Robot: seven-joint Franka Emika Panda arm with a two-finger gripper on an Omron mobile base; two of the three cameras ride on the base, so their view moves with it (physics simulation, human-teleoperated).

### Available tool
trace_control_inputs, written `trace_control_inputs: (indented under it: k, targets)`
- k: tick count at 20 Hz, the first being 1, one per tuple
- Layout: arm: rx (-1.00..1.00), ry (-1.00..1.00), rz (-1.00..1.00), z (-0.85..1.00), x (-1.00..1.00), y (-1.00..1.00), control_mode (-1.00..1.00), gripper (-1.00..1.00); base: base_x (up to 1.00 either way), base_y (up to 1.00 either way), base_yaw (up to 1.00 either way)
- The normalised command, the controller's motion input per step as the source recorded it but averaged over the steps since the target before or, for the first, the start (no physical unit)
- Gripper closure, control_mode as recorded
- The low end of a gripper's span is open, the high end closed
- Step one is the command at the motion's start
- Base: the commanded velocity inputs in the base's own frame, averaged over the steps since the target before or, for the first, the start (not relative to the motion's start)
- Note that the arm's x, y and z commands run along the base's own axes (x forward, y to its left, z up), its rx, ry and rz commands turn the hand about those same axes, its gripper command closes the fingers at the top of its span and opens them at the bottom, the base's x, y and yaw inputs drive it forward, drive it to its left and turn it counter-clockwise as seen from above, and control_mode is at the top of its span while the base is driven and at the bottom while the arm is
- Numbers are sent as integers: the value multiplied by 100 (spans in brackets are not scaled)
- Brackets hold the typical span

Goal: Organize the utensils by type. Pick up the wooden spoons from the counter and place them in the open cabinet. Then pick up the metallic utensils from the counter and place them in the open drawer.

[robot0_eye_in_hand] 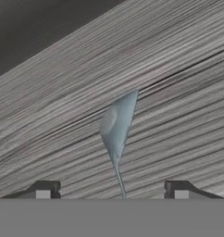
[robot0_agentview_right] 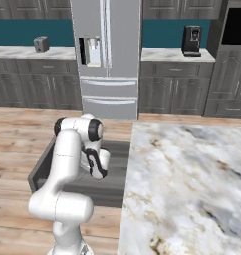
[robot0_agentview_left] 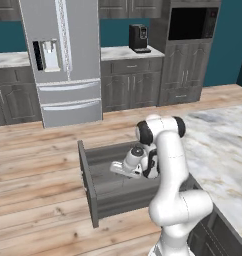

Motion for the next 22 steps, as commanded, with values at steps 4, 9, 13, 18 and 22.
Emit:
trace_control_inputs:
  k: [4, 9, 13, 18, 22]
  targets:
    - [0, 5, -5, 30, 62, 0, -100, -100, 0, 0, 0]
    - [-1, 4, -1, 100, -14, 0, -100, -100, 0, 0, 0]
    - [-3, 1, 0, 100, -11, 0, -100, -100, 0, 0, 0]
    - [-7, 2, 0, 100, -2, 0, -100, -100, 0, 0, 0]
    - [-6, 14, 1, 100, 0, 0, -100, -100, 0, 0, 0]
